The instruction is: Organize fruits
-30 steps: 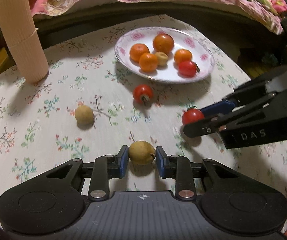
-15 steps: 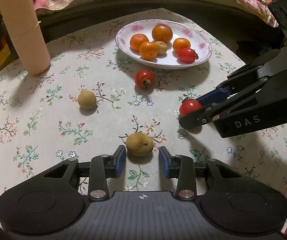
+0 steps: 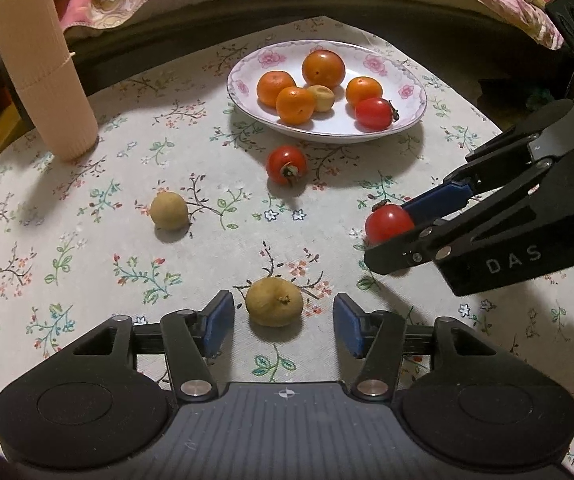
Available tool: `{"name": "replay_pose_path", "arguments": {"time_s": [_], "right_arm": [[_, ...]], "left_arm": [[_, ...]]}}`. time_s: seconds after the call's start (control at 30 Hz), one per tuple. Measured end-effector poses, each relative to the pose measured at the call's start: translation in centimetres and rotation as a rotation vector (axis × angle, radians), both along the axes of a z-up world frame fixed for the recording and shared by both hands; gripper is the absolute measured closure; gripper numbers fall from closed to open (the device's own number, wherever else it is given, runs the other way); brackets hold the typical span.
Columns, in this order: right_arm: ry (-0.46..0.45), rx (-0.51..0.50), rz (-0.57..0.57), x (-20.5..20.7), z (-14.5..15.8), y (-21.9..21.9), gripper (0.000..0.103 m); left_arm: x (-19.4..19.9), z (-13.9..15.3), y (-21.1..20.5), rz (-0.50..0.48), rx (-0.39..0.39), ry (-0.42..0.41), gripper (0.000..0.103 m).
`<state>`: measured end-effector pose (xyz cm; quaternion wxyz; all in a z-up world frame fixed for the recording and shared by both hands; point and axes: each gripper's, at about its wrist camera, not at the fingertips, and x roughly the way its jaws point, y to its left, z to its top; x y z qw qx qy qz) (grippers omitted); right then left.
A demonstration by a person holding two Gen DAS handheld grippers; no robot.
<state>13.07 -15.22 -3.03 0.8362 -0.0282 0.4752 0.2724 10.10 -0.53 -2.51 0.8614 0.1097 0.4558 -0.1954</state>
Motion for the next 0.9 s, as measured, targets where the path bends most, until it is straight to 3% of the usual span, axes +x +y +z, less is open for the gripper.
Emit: {"name": "replay_pose_path", "arguments": {"time_s": [0.6, 0.83, 0.9], "right_arm": [[0.001, -0.017, -0.015, -0.08, -0.07, -0.25, 0.064], [-0.002, -0.017, -0.017, -0.29, 0.01, -0.41, 0.065], [-0.004, -0.019, -0.019, -0.26, 0.04, -0.48, 0.069]], "left_arm": [[0.2, -0.04, -0.12, -0.007, 0.008, -0.003, 0.04], [0.19, 0.16, -0.25, -0.016, -0.014, 0.012, 0.066], [0.23, 0.26, -0.2, -0.009, -0.013, 0.012, 0.067]]}}
